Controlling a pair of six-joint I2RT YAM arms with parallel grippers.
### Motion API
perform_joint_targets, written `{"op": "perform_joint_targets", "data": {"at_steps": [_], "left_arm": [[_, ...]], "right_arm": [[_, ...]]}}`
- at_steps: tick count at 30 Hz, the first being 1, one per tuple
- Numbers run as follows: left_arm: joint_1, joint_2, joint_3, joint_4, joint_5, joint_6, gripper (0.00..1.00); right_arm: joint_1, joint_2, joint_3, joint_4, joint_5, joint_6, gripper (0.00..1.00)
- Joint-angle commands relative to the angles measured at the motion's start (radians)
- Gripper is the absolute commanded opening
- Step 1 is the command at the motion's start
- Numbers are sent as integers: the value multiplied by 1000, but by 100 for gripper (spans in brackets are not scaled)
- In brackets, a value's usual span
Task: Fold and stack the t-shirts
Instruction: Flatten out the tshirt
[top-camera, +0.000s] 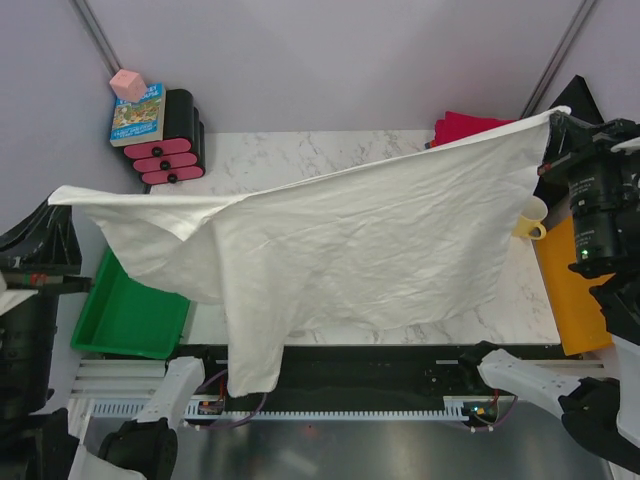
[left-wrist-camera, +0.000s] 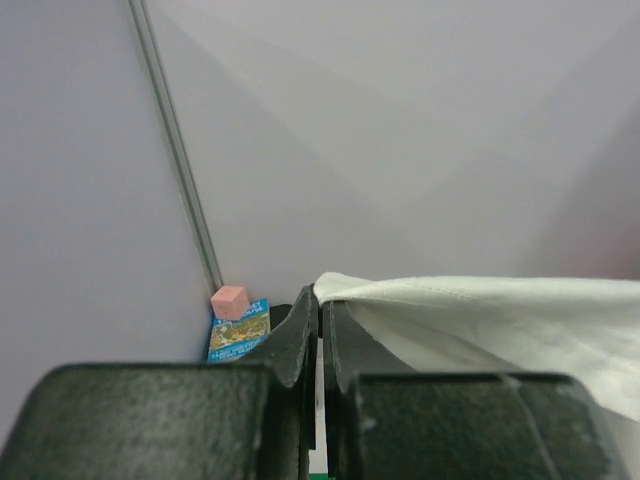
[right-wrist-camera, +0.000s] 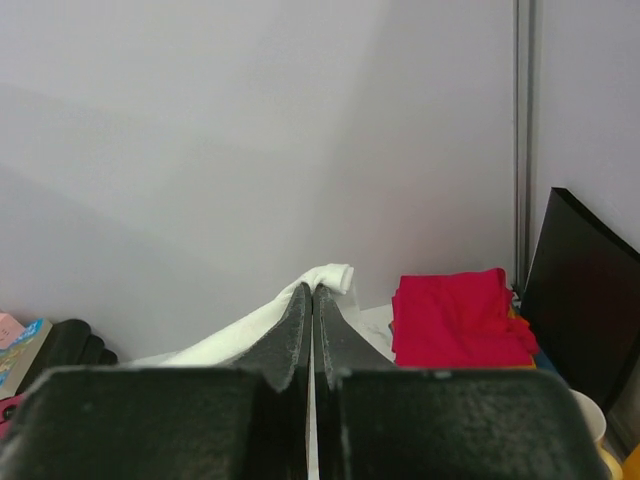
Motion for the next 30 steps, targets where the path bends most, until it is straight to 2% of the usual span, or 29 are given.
{"op": "perform_joint_targets", "data": {"at_steps": [1,6,8,9,11,13,17,22,25,30], "left_arm": [[-3,60,-204,80,-25,51,2],[-3,84,-569,291,4,56,2],[-4,113,-657,353,2,62,2],[-4,164,-725,415,-1,66,2],[-4,230,-766,463,-10,68,2],[-3,326,-800,528,-7,66,2],[-4,501,-784,607,-8,68,2],[-4,751,-685,663,-11,80,2],[-6,874,-596,677,-22,91,2],[-9,1052,-400,670,-39,97,2]], "right_arm": [[-2,70,-98,45,78,0,0],[-25,163,-300,183,66,23,0],[-116,216,-366,212,-2,78,0],[-152,269,-383,229,-83,103,0],[-218,360,-426,275,-122,151,0],[-233,424,-427,303,-129,155,0],[-264,634,-360,353,-134,151,0],[-302,849,-205,360,-172,155,0],[-327,998,-118,358,-180,157,0],[-350,1144,36,347,-209,163,0]]}}
